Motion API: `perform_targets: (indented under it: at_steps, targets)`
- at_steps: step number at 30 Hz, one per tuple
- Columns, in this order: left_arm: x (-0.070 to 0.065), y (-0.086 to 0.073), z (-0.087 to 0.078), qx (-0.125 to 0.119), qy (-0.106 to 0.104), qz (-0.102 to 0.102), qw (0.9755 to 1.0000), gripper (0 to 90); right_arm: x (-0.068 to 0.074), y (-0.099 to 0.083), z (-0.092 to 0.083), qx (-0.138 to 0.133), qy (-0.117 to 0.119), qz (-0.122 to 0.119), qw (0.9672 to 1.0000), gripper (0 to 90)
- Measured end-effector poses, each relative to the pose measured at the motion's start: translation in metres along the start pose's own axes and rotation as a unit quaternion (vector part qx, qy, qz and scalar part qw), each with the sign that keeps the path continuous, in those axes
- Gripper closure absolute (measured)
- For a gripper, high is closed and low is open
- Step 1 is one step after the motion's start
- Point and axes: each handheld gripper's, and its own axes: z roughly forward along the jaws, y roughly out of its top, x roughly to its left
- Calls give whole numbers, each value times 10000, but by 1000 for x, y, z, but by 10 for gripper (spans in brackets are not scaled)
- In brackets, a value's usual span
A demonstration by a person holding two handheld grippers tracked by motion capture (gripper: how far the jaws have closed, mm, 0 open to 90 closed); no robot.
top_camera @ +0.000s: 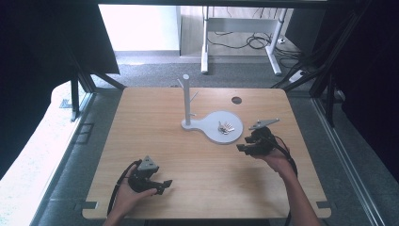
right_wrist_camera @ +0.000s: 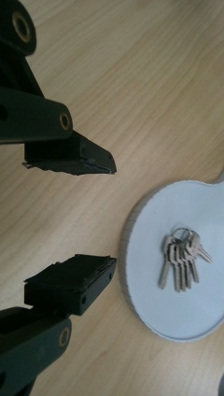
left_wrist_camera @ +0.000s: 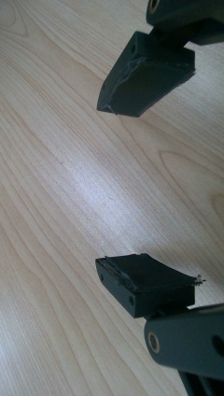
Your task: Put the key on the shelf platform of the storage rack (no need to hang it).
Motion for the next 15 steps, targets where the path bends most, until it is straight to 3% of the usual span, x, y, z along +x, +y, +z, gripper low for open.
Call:
perform_targets:
  at_steps: [11, 15]
  targets:
    - [-2, 0, 1, 27, 19, -14, 10000, 215, 6, -59, -8, -38, -14, 224, 9997, 475]
    - [-1, 0, 0, 11, 26, -23, 10000, 215, 3, -68, -6, 82, -7, 248, 9997, 469]
